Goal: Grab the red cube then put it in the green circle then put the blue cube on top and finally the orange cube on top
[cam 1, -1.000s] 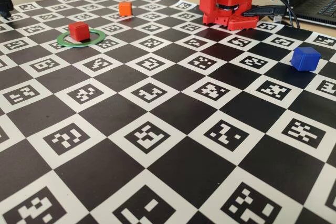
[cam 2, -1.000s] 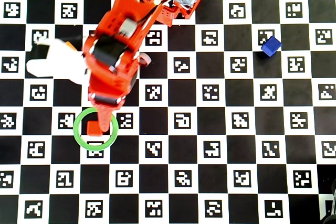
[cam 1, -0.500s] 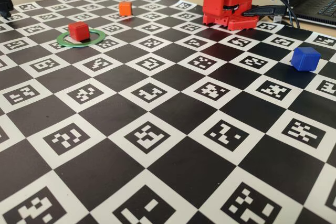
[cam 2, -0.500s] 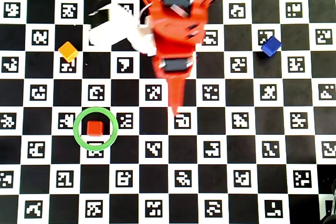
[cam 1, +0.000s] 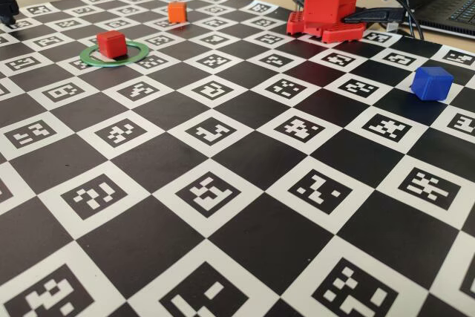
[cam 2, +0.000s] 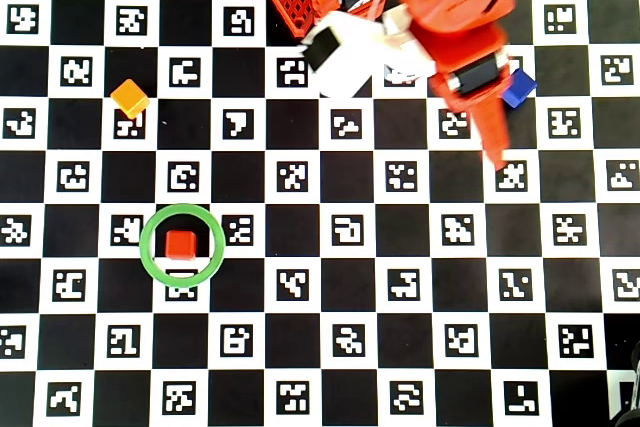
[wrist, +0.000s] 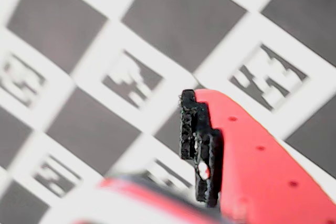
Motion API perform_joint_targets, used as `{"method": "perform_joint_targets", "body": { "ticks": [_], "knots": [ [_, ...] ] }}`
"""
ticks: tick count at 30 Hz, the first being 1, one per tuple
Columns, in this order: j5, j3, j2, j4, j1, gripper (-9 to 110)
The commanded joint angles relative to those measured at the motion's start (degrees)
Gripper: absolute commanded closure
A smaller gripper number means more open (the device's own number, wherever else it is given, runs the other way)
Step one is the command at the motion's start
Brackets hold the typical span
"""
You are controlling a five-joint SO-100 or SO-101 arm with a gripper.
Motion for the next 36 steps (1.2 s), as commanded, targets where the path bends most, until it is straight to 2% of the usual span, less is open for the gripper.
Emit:
{"method": "perform_joint_targets", "body": {
  "ticks": [1, 13, 18, 22, 28, 36],
  "knots": [
    [3.3, 1.1, -0.4, 4.4, -7.6, 64],
    [11.5, 19.9, 1.7, -10.7, -18.5, 65],
    [9.8, 28.0, 1.8, -19.4, -20.5, 68],
    [10.6, 30.3, -0.6, -21.7, -21.8, 67],
    [12.7, 32.2, -4.8, -23.6, -23.5, 60],
    [13.1, 33.3, -12.8, -27.9, -24.8, 59]
  ]
}}
